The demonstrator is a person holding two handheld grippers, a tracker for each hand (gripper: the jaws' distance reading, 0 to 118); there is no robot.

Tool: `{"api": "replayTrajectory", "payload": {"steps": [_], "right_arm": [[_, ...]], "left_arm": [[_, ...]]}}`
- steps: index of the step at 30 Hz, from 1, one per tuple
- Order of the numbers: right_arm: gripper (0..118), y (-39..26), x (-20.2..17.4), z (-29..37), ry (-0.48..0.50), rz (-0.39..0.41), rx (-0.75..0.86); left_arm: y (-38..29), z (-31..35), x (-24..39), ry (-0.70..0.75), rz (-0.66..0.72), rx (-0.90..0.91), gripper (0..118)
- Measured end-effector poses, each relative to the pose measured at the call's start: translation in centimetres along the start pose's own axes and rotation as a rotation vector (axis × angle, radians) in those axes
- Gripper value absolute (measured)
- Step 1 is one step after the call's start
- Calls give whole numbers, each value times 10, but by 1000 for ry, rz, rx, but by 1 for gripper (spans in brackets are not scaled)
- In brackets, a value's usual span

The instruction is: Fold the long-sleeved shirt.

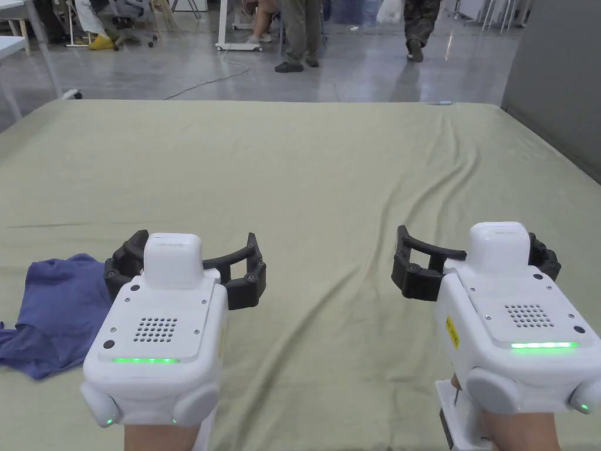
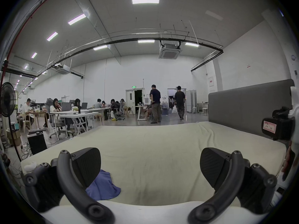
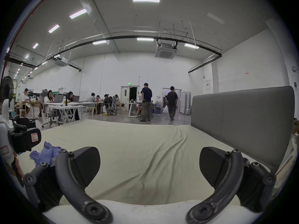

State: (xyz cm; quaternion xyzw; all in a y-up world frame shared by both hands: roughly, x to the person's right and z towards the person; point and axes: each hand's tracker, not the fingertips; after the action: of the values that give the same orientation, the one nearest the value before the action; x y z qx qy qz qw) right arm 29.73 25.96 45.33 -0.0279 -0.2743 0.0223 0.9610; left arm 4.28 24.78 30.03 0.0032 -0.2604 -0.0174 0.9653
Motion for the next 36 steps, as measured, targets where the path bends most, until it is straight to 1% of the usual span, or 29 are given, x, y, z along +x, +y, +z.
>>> {"api": "replayTrajectory", "payload": {"steps": [9, 10, 12, 14, 20, 36], "right_arm": [[118, 1, -1, -1, -20, 30, 0], [118, 1, -1, -1, -24, 30, -2], [118, 1, 1, -1, -9, -10, -3], [118, 1, 2, -1, -12, -23, -2], [118, 2, 1, -2, -18, 13, -13], [118, -1, 1, -3, -4, 10, -24]], "left_arm": [[2, -3, 1, 9, 3, 2, 118], [3, -4, 1, 8, 6, -2, 118], [3, -5, 1, 4, 8, -6, 118], [4, -5, 2, 4, 8, -8, 118], [6, -5, 4, -9, 6, -6, 118], [7, -6, 6, -19, -6, -2, 118]]}}
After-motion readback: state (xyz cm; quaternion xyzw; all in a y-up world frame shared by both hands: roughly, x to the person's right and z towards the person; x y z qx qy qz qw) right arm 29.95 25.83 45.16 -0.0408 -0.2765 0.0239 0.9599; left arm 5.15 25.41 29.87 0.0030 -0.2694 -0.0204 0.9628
